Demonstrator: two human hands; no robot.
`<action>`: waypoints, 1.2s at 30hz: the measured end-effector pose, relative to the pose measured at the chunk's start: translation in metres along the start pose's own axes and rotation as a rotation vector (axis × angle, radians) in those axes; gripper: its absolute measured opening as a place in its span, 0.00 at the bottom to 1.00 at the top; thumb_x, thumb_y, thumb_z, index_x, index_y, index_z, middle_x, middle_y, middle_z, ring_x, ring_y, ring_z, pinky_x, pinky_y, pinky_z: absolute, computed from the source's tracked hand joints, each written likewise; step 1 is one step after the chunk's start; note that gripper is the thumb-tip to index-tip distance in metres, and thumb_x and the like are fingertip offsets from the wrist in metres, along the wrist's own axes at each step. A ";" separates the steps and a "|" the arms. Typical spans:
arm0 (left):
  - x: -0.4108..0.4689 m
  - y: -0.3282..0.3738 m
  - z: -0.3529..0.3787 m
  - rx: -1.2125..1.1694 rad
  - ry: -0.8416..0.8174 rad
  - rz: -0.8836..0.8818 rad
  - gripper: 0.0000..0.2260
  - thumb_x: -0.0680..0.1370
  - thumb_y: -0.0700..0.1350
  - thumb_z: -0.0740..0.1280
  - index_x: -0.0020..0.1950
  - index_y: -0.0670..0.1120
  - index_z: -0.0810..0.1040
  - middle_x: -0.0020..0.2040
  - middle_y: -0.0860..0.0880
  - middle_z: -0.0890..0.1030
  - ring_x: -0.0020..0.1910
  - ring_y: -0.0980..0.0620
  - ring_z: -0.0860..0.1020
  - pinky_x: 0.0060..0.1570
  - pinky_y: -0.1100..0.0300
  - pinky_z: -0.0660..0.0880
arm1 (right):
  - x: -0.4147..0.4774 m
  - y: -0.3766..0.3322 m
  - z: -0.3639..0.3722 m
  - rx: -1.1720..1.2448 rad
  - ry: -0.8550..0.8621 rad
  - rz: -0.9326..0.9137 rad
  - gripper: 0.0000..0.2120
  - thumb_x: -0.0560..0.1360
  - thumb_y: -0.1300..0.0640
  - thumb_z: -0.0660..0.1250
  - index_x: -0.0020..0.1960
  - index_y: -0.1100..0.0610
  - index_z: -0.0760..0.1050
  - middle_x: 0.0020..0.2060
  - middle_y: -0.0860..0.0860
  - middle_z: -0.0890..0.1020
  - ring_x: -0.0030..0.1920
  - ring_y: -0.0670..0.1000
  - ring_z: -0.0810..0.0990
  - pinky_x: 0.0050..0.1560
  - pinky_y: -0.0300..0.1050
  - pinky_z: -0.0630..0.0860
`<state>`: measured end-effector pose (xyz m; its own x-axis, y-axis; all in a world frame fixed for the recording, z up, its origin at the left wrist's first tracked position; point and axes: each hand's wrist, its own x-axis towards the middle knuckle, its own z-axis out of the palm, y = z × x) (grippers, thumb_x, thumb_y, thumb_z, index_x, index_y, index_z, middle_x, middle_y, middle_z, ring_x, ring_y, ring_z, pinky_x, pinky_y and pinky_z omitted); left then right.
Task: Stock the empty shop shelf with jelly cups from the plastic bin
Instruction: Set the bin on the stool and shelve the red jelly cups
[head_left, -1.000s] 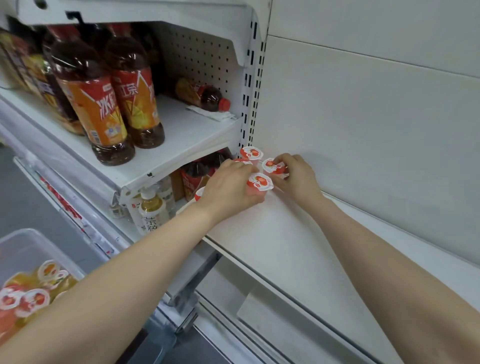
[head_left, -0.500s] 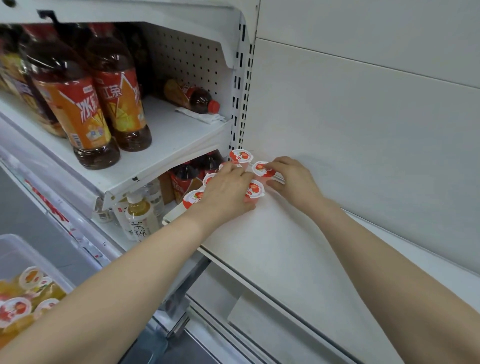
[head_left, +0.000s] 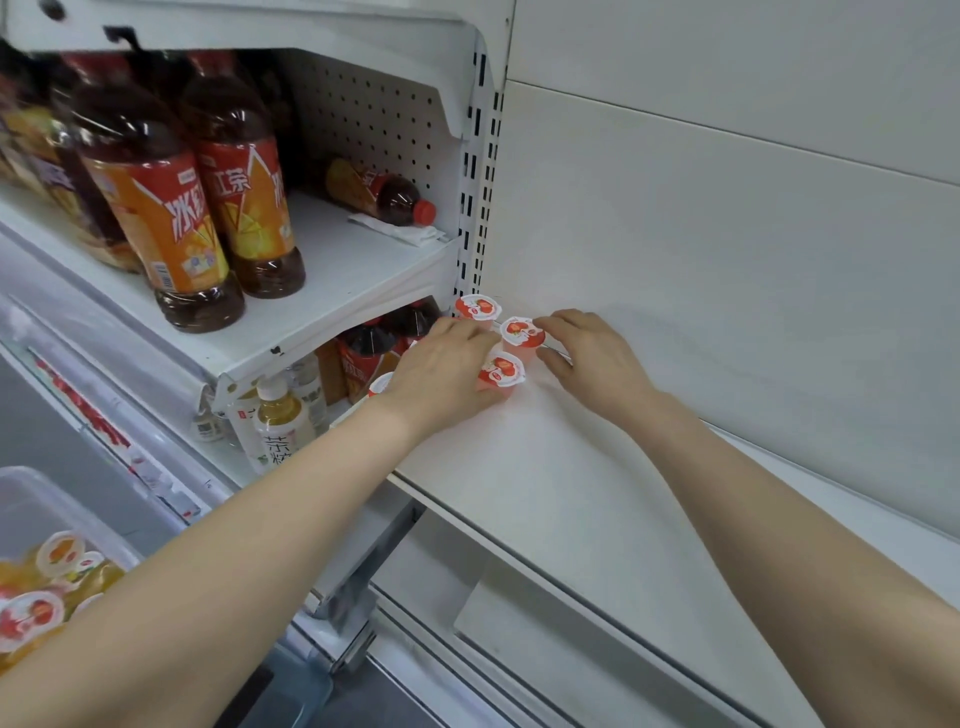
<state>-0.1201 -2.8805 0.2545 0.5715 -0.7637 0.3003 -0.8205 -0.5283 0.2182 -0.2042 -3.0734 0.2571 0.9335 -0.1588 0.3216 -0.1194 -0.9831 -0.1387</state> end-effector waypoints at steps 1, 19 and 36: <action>-0.003 -0.001 -0.004 -0.006 0.003 0.010 0.29 0.75 0.61 0.66 0.72 0.49 0.69 0.70 0.49 0.71 0.68 0.47 0.66 0.64 0.51 0.70 | -0.004 -0.003 -0.003 -0.016 0.005 -0.004 0.17 0.79 0.56 0.65 0.67 0.56 0.74 0.59 0.55 0.79 0.58 0.60 0.76 0.55 0.51 0.72; -0.177 -0.084 -0.086 -0.014 0.165 0.097 0.21 0.77 0.50 0.66 0.69 0.47 0.72 0.64 0.48 0.75 0.65 0.47 0.69 0.64 0.53 0.67 | -0.102 -0.185 -0.014 -0.122 0.161 -0.018 0.19 0.78 0.53 0.64 0.67 0.59 0.74 0.60 0.57 0.79 0.61 0.61 0.75 0.61 0.56 0.73; -0.469 -0.290 -0.042 -0.029 0.028 -0.530 0.16 0.75 0.44 0.70 0.63 0.44 0.78 0.57 0.43 0.80 0.58 0.39 0.76 0.56 0.46 0.73 | -0.154 -0.398 0.169 0.149 -0.101 -0.325 0.18 0.78 0.51 0.61 0.63 0.59 0.77 0.56 0.55 0.80 0.56 0.57 0.77 0.60 0.49 0.72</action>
<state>-0.1498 -2.3539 0.0897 0.9081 -0.3843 0.1664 -0.4188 -0.8282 0.3726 -0.2433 -2.6427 0.1047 0.9441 0.1764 0.2784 0.2322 -0.9555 -0.1820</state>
